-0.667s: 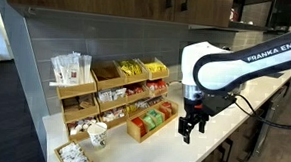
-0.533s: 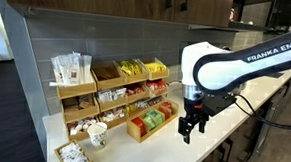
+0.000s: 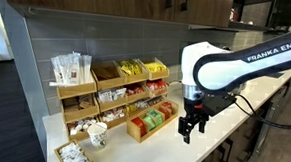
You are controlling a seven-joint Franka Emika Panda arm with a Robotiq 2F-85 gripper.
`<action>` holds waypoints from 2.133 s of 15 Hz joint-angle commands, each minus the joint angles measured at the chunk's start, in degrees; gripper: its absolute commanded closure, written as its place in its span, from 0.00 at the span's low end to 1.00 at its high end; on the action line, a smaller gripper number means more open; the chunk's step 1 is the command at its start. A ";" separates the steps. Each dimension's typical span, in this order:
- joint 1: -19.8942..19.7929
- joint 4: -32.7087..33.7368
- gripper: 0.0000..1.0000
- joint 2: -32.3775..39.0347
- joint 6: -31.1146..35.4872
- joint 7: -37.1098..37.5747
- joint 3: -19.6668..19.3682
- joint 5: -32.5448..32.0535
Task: Pick up one red sachet from the far left single layered wooden compartment and put it on the kitchen counter
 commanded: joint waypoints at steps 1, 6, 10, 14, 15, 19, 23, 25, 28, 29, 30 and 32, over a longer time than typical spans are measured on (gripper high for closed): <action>0.89 1.45 0.00 3.73 2.35 1.18 -0.11 1.77; 0.13 3.62 0.00 9.85 15.29 13.94 0.27 5.89; 0.27 4.86 0.00 14.16 23.20 23.91 0.01 7.79; 0.95 5.59 0.00 17.55 29.55 33.80 -0.35 10.07; 1.36 4.85 0.00 17.83 32.95 33.52 -0.23 10.22; 1.49 4.87 0.00 17.60 32.08 32.67 -0.75 9.01; 1.51 4.89 0.00 17.62 32.19 32.77 -0.75 9.06; 1.51 4.89 0.00 17.62 32.20 32.79 -0.75 9.06; 1.51 4.89 0.00 17.62 32.22 32.81 -0.75 9.06; 1.51 4.89 0.00 17.62 32.22 32.82 -0.75 9.06; 1.51 4.89 0.00 17.62 32.22 32.83 -0.75 9.06; 1.37 5.20 0.00 19.16 33.42 37.32 -0.96 8.30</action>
